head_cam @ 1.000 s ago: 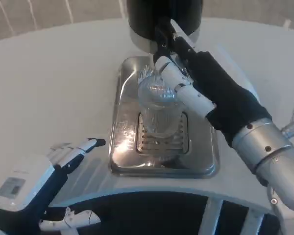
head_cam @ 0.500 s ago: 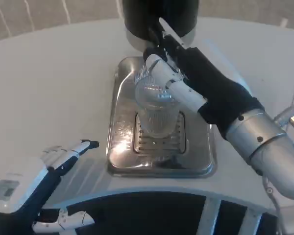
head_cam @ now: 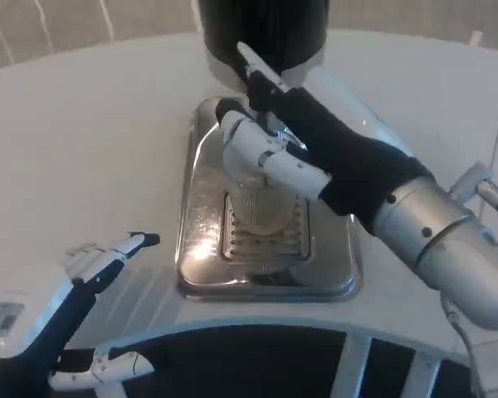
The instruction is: Grasp the cup under the faucet to collect the drink, then remove the cup.
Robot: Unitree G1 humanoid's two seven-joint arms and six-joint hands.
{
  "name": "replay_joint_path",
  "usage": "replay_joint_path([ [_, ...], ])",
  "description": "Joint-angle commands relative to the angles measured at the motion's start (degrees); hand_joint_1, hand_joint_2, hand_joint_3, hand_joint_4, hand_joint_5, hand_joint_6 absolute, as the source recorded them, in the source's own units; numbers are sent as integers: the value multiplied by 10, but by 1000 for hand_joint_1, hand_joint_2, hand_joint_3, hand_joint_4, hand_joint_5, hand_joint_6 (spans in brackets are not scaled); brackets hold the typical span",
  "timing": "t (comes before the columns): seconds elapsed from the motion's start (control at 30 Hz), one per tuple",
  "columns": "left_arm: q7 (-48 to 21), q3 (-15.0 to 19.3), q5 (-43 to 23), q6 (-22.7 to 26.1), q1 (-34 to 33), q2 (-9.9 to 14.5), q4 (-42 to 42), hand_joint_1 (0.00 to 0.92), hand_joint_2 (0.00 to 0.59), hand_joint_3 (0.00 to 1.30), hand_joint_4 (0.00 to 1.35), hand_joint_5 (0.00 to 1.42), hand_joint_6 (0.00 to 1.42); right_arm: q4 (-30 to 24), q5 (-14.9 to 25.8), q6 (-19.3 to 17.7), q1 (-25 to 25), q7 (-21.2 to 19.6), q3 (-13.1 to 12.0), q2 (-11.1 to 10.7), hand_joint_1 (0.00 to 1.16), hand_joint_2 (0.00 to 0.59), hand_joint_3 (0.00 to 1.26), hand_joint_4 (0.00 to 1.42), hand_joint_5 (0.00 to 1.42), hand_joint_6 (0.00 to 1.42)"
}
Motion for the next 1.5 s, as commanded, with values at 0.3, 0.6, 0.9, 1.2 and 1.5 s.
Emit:
replay_joint_path([
  [0.3, -18, 4, -14, 5, 3, 4, 13, 111, 61, 169, 97, 166, 179, 4, -22, 4, -22, 63, 69, -37, 0, 512, 0, 0, 0, 0],
  [0.6, -30, 7, -42, 24, -13, -15, 18, 89, 34, 9, 0, 160, 179, -8, -20, 0, -3, 69, 60, -58, 0, 512, 0, 0, 0, 0],
  [0.9, -66, 10, -113, 91, -69, -79, 20, 133, 20, 0, 0, 145, 194, -21, -26, 13, 9, 68, 64, -58, 0, 520, 0, 0, 0, 0],
  [1.2, -73, 1, -112, 114, -117, -108, 49, 191, 25, 0, 0, 171, 257, -20, -30, 19, 7, 66, 64, -56, 0, 529, 0, 0, 0, 0],
  [1.5, -69, -10, -110, 111, -151, -119, 87, 203, 33, 0, 0, 183, 274, -13, -31, 19, 4, 64, 64, -53, 0, 535, 0, 0, 0, 0],
])
